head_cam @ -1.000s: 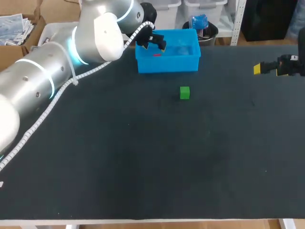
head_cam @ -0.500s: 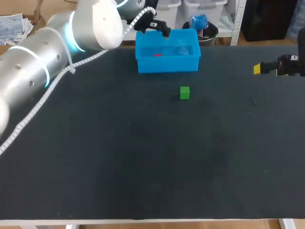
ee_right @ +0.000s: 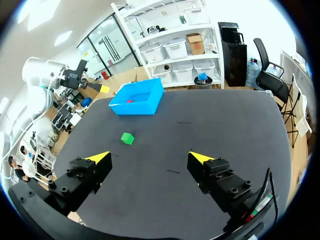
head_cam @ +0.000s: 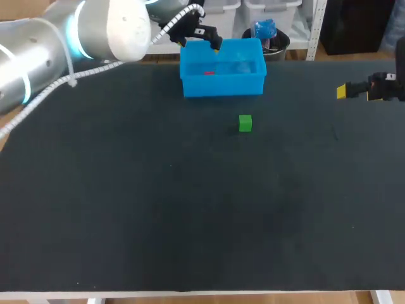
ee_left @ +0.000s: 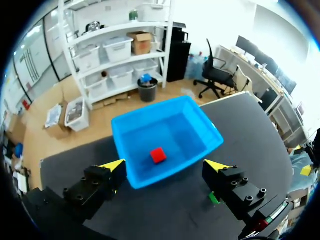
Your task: Use the left arm to pick the red cube and place it into the blue plastic box first, then use the right arm to grasp the green cube and put it into the same blue plastic box after the first action is fully finished.
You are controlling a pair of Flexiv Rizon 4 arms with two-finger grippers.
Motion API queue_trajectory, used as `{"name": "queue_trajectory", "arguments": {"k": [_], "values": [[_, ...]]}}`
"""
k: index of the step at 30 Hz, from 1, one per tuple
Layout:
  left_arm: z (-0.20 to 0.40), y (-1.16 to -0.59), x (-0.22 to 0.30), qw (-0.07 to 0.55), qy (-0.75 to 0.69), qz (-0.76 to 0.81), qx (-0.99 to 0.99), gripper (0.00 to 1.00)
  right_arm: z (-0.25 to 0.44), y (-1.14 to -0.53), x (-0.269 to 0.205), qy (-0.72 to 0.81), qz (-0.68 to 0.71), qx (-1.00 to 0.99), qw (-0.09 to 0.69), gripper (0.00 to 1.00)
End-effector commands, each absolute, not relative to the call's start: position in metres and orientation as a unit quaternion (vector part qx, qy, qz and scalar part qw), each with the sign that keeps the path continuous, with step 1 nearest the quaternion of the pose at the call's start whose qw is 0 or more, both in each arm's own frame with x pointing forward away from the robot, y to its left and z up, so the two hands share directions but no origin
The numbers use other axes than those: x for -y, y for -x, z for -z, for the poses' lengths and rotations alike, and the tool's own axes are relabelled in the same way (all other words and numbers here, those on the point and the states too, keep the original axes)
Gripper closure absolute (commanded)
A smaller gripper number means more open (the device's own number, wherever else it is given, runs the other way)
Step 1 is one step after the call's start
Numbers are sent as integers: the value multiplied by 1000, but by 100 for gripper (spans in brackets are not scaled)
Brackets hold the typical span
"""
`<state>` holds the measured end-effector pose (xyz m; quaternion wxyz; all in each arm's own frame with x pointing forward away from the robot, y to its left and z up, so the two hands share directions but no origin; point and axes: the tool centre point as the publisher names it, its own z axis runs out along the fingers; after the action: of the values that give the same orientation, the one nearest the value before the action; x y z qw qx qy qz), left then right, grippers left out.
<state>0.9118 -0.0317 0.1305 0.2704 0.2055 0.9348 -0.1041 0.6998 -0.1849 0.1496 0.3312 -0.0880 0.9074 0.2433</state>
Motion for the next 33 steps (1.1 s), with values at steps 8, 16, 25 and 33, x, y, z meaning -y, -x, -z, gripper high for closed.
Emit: {"name": "queue_trajectory", "arguments": {"k": [8,16,25,33], "values": [[-153,-783,-53,317,-191,121,-921,0,-149,-700,185,88,-243,-907,331,0],[-157,-731,-94,332,-202,124,-913,0,-149,-700,185,88,-243,-907,331,0],[-154,-677,-137,321,-213,137,-913,0,-149,-700,185,88,-243,-907,331,0],[-146,-637,-168,314,-225,145,-911,0,-149,-700,185,88,-243,-907,331,0]]}}
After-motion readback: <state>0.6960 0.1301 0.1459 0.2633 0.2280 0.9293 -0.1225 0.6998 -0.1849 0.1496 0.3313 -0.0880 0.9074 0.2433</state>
